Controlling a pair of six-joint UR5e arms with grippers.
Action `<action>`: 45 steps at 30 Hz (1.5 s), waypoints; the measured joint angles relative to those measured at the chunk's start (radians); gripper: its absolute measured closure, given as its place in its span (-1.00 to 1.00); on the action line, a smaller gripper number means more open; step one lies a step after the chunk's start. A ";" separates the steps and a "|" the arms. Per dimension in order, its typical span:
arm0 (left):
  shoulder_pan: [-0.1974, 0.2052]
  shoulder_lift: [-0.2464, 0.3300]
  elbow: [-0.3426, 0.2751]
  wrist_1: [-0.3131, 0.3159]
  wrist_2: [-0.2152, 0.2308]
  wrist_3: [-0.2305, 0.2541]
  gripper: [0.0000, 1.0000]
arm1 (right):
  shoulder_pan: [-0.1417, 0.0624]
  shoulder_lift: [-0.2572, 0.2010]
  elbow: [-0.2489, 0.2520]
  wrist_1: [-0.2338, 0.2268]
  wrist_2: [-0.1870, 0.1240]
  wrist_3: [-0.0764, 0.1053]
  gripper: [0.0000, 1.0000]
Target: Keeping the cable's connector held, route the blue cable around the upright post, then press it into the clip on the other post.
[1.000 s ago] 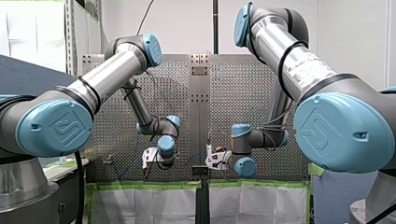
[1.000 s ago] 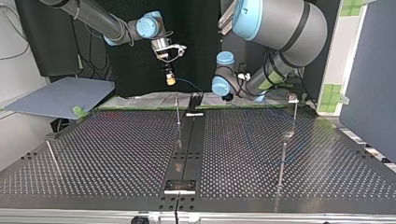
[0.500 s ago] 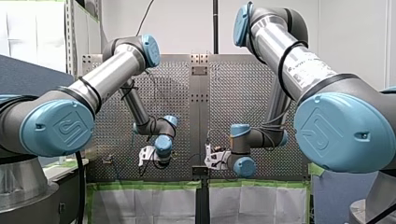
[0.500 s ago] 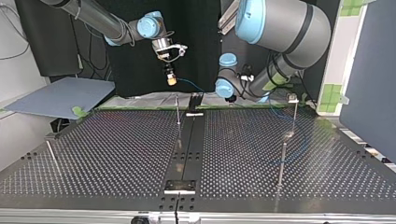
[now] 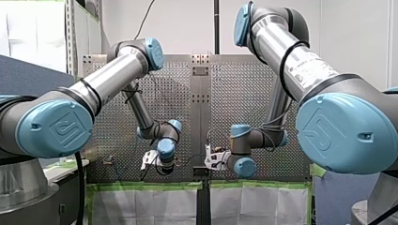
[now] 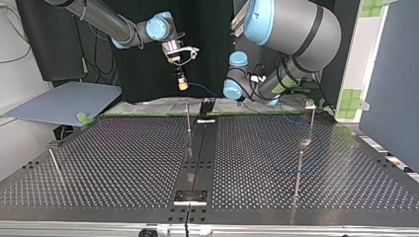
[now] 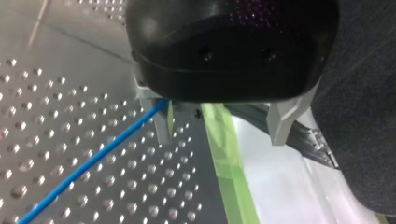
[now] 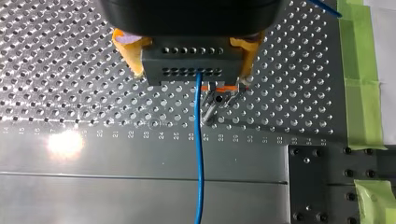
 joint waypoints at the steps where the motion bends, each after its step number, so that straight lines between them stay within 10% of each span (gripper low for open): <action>1: -0.004 -0.001 0.000 0.000 0.000 0.001 -1.00 | 0.001 0.000 -0.001 0.000 0.000 0.000 1.00; 17: -0.041 -0.023 0.000 0.019 0.056 -0.016 -1.00 | 0.013 -0.001 -0.005 0.003 0.000 -0.003 1.00; 45: -0.049 -0.022 0.000 0.247 0.303 -0.260 -1.00 | -0.002 -0.001 -0.005 0.040 0.018 -0.002 1.00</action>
